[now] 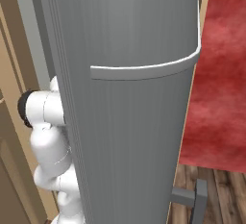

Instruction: Place the mustard and mustard from the counter to the top shelf of the fridge. If the existing items in the fridge are on the top shelf, move them to other shelves.

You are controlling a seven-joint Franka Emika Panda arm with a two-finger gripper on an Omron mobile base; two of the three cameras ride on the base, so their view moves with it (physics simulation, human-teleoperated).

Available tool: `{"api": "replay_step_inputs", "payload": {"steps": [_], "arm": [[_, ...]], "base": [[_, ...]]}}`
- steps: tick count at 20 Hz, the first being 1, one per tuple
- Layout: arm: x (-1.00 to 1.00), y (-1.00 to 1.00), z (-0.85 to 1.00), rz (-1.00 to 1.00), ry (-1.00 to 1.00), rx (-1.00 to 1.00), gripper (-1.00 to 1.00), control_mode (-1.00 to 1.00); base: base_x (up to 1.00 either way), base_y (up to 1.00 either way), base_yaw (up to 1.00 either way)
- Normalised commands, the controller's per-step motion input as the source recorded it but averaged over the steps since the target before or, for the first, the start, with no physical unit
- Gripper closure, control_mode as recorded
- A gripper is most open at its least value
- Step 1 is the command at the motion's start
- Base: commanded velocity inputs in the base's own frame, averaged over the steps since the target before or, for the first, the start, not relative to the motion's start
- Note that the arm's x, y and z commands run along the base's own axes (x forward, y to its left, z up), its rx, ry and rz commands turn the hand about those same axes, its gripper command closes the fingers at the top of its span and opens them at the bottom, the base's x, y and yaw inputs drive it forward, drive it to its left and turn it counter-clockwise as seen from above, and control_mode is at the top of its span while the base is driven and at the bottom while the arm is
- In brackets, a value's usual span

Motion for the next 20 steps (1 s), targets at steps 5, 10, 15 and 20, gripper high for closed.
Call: {"api": "replay_step_inputs", "payload": {"steps": [5,10,15,20], "arm": [[0.67,0.07,-0.18,-0.03,-0.01,0.0,1.0,-1.0],[0.28,0.0,-0.09,-0.03,0.0,0.0,-1.0,-1.0],[0.03,0.0,0.1,-0.01,-0.01,0.0,-1.0,-1.0],[-0.12,0.0,0.77,0.0,-0.02,0.0,-1.0,-1.0]], "base": [[0.0,0.0,0.0],[0.0,0.0,0.0],[0.0,0.0,0.0],[0.0,0.0,0.0]]}}
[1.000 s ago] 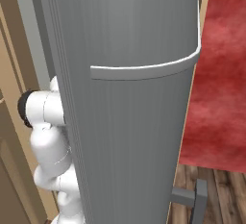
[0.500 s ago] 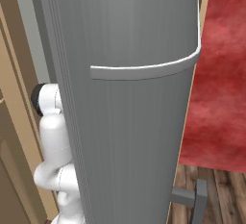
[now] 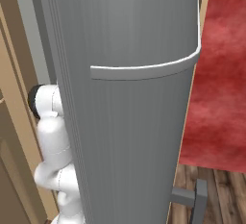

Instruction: Place the mustard and mustard from the counter to the top shelf of the fridge. If the existing items in the fridge are on the top shelf, move them to other shelves.

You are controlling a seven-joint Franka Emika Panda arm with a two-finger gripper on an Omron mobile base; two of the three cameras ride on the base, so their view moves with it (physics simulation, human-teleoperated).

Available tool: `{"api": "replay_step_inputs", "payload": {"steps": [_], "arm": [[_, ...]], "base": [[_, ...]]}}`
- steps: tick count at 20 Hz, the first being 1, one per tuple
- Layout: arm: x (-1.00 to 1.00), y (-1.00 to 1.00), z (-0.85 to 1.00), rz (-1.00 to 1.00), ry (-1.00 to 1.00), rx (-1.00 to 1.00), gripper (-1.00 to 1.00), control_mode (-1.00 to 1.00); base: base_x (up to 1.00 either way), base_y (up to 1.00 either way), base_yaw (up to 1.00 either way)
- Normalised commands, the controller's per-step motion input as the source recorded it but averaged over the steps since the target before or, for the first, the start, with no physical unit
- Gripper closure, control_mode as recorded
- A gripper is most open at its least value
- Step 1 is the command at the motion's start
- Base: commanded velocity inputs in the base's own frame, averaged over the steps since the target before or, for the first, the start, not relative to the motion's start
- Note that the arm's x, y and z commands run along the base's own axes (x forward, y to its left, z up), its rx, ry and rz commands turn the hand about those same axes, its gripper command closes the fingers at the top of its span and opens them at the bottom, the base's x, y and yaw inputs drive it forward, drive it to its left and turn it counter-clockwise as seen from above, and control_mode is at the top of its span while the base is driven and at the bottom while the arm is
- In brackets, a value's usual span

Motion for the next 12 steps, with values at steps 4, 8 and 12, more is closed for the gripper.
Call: {"api": "replay_step_inputs", "payload": {"steps": [4,8,12], "arm": [[-0.65,0.0,1.0,0.0,0.0,0.0,-1.0,-1.0],[-1.0,0.0,1.0,-0.01,-0.02,0.0,-1.0,-1.0],[-1.0,0.0,1.0,-0.04,-0.03,0.0,-1.0,-1.0]], "base": [[0.0,0.0,0.0],[0.0,0.0,0.0],[0.0,0.0,0.0]]}}
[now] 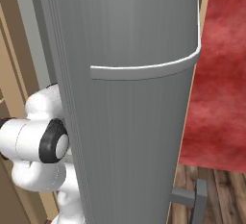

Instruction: Place the mustard and mustard from the counter to the top shelf of the fridge. If the existing items in the fridge are on the top shelf, move them to other shelves.

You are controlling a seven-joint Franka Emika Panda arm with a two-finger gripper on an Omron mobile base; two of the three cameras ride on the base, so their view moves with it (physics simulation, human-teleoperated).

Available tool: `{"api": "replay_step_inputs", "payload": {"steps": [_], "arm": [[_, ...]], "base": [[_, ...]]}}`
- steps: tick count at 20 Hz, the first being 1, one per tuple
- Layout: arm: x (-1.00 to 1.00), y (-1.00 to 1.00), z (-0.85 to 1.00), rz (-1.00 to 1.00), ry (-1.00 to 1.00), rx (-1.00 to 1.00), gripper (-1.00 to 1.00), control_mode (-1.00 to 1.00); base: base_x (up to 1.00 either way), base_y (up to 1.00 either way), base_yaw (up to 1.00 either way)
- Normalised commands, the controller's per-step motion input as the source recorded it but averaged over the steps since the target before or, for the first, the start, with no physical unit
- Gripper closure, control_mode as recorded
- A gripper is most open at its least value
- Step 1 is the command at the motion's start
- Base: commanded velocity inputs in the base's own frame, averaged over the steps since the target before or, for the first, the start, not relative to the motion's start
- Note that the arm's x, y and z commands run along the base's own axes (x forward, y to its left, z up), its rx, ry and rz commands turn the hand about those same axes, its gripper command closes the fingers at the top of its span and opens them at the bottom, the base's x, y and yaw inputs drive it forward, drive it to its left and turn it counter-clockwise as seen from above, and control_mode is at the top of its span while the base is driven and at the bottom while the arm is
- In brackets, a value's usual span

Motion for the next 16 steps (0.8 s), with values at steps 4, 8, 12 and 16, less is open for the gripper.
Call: {"api": "replay_step_inputs", "payload": {"steps": [4,8,12,16], "arm": [[-1.0,0.0,1.0,-0.05,-0.01,-0.01,-1.0,-1.0],[-1.0,0.0,1.0,-0.05,0.0,0.0,-1.0,-1.0],[-1.0,0.0,1.0,-0.06,0.0,0.0,-1.0,-1.0],[-1.0,0.0,1.0,-0.06,0.02,0.0,-1.0,-1.0]], "base": [[0.0,0.0,0.0],[0.0,0.0,0.0],[0.0,0.0,0.0],[0.0,0.0,0.0]]}}
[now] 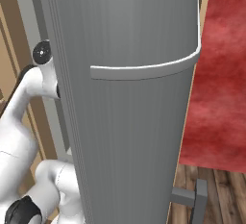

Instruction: Place the mustard and mustard from the counter to the top shelf of the fridge. If the existing items in the fridge are on the top shelf, move them to other shelves.

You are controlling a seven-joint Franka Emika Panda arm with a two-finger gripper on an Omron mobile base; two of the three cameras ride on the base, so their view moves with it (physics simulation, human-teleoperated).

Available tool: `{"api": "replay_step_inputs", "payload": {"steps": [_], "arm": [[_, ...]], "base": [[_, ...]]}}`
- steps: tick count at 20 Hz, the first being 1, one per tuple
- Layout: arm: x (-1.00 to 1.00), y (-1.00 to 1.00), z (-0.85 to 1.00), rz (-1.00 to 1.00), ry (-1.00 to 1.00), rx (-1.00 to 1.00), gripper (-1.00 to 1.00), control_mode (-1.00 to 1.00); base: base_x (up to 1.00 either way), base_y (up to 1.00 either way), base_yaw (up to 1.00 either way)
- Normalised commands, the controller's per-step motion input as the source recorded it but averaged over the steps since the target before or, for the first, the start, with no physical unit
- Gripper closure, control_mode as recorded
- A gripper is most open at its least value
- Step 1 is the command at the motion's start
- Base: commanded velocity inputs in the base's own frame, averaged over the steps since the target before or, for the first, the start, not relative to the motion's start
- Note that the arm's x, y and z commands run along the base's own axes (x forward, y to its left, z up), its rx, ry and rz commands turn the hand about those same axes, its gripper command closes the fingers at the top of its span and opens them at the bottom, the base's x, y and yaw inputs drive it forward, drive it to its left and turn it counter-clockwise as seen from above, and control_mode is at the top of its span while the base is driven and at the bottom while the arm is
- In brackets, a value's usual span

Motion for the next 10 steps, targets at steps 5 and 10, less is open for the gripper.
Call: {"api": "replay_step_inputs", "payload": {"steps": [5,10], "arm": [[-1.0,-0.06,0.91,-0.09,0.03,0.0,-1.0,-1.0],[-0.83,-0.25,0.41,-0.08,-0.02,0.0,-1.0,-1.0]], "base": [[0.0,0.0,0.0],[0.0,0.0,0.0]]}}
